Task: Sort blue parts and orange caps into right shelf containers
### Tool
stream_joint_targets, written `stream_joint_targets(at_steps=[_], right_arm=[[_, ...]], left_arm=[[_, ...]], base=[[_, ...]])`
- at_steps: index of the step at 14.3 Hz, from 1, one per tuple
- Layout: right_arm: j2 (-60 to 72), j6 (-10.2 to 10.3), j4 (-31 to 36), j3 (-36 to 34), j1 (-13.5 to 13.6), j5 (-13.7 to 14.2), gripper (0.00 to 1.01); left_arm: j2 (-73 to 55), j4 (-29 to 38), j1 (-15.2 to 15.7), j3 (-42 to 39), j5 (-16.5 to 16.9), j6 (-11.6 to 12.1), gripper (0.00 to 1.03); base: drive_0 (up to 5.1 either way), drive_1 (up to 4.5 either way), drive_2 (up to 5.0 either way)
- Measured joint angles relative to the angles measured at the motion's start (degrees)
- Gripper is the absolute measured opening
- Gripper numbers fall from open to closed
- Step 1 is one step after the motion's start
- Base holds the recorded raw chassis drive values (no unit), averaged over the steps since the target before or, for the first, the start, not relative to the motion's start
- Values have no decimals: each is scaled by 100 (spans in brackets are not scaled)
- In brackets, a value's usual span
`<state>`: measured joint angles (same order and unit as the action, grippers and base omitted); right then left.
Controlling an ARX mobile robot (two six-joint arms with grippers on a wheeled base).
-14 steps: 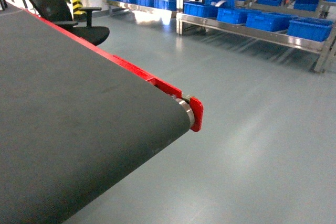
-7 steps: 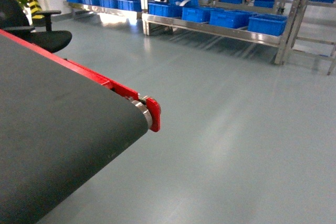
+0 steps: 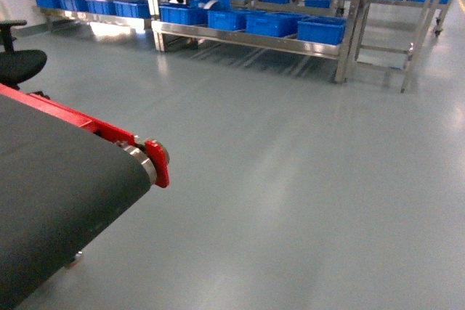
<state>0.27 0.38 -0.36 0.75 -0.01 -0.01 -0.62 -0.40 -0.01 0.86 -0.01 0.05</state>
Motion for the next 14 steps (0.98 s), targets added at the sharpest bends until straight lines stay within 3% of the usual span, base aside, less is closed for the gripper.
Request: stream_joint_targets(at_steps=[14], right_arm=[[0, 0, 0, 0, 0, 0, 45]], left_arm=[[0, -2, 0, 0, -2, 0, 44]], base=[[-165, -165, -165]])
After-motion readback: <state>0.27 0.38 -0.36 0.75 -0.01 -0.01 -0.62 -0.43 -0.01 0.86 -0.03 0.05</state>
